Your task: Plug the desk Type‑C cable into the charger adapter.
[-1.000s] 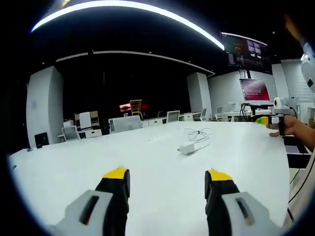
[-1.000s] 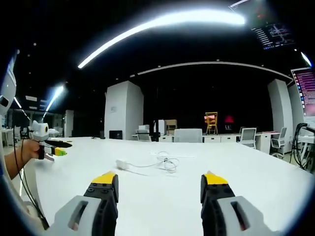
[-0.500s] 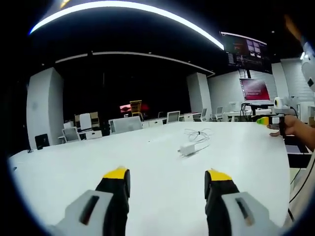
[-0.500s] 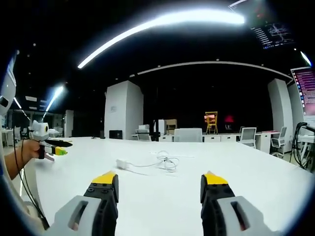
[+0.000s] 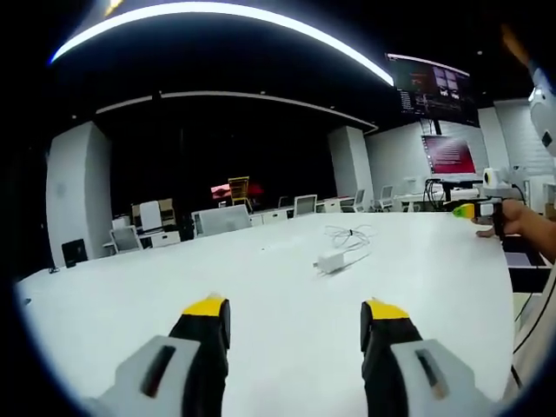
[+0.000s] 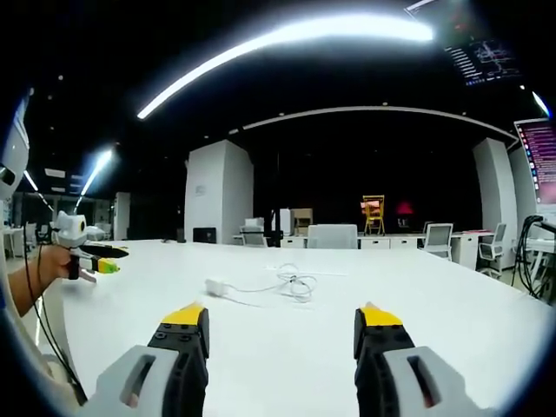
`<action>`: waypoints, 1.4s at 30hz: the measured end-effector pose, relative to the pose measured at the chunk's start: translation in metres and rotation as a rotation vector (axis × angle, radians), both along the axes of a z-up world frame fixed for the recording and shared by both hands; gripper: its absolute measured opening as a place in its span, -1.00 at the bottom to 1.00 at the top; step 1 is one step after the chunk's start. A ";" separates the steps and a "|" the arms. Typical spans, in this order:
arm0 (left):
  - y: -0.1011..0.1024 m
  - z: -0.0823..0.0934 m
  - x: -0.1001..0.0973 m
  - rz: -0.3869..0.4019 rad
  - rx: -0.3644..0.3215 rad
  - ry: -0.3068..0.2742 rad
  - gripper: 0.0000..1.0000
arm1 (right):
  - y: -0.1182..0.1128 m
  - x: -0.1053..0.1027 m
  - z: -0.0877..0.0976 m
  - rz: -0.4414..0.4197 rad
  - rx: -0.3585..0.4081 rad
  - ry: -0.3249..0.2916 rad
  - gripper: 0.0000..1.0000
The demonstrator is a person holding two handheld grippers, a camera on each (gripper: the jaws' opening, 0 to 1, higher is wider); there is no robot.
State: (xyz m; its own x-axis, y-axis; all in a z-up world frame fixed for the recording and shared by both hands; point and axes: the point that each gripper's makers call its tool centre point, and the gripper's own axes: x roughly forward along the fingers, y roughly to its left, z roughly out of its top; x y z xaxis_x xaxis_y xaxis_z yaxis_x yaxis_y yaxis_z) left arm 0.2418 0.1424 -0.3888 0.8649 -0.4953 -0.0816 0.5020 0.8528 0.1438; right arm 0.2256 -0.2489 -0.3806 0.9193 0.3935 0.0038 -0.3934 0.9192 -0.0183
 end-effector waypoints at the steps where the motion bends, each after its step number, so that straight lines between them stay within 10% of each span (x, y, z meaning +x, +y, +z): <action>1: 0.000 0.000 0.000 0.000 -0.001 0.000 0.22 | -0.001 0.000 0.000 0.000 0.000 0.001 0.37; 42: 0.009 -0.019 -0.006 0.031 -0.032 0.030 0.22 | 0.006 0.003 0.011 0.033 0.016 -0.025 0.32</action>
State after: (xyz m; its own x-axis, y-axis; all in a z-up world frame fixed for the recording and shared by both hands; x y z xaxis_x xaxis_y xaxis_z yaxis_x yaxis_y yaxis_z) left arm 0.2356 0.1517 -0.4074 0.8772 -0.4712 -0.0927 0.4791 0.8719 0.1017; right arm 0.2291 -0.2432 -0.3699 0.9054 0.4232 0.0333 -0.4230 0.9060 -0.0136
